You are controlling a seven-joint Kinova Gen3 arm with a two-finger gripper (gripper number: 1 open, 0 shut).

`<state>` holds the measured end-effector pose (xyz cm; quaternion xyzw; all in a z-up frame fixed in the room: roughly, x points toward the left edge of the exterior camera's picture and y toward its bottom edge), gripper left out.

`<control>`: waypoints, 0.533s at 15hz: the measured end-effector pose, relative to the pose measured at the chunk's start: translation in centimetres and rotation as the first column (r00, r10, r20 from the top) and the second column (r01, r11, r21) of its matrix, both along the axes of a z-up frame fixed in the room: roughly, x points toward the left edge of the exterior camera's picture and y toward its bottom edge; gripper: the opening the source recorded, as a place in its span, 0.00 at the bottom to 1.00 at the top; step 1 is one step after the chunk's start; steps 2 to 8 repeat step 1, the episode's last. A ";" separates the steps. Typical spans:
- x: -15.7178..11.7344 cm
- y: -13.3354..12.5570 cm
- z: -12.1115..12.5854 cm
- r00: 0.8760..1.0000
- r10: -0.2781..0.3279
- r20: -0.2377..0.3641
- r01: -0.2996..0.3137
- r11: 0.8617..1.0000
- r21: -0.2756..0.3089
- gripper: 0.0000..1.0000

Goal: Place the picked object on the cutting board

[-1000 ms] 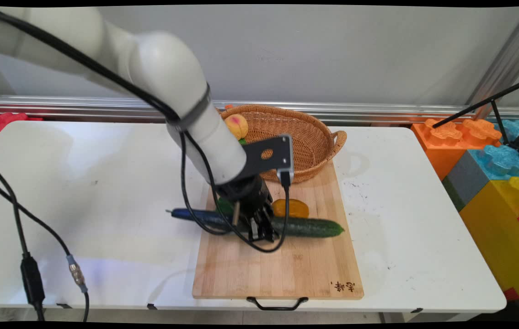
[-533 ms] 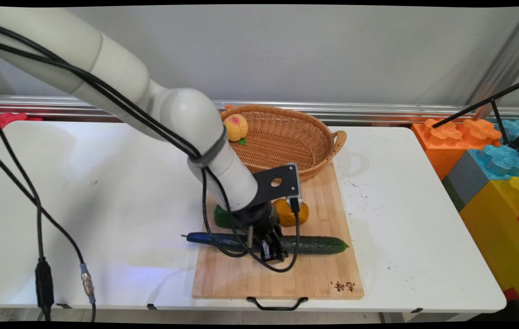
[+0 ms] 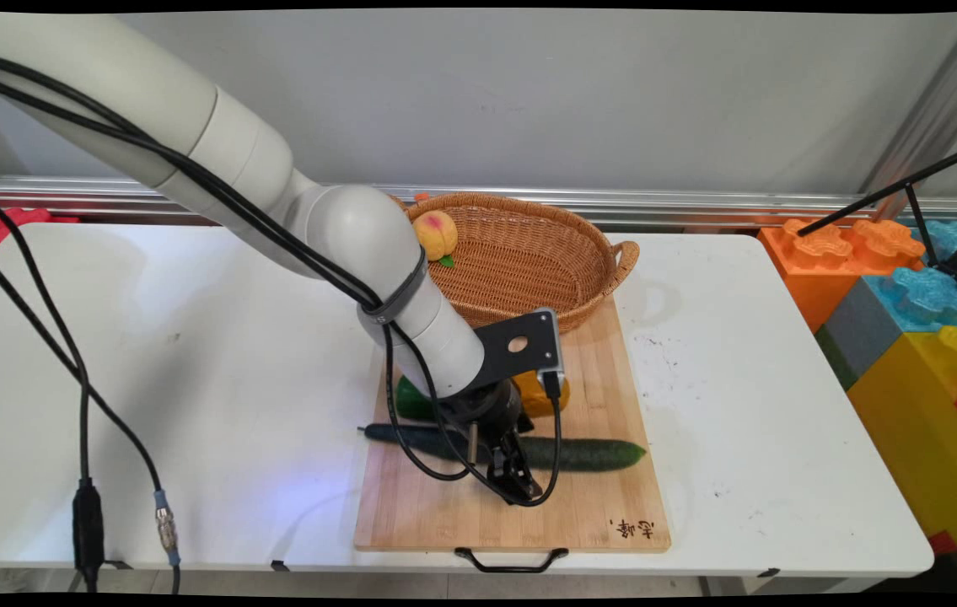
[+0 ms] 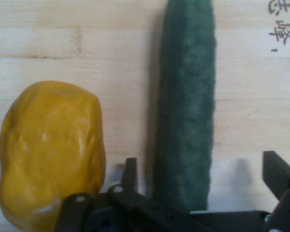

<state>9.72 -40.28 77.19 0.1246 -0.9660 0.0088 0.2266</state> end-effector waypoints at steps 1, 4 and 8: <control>0.0 0.0 0.1 1.000 0.002 -0.003 -0.002 1.000 -0.003 1.00; 0.0 0.0 0.1 1.000 0.002 -0.003 -0.002 1.000 -0.003 1.00; 0.0 0.0 0.1 1.000 0.002 -0.003 -0.002 1.000 -0.003 1.00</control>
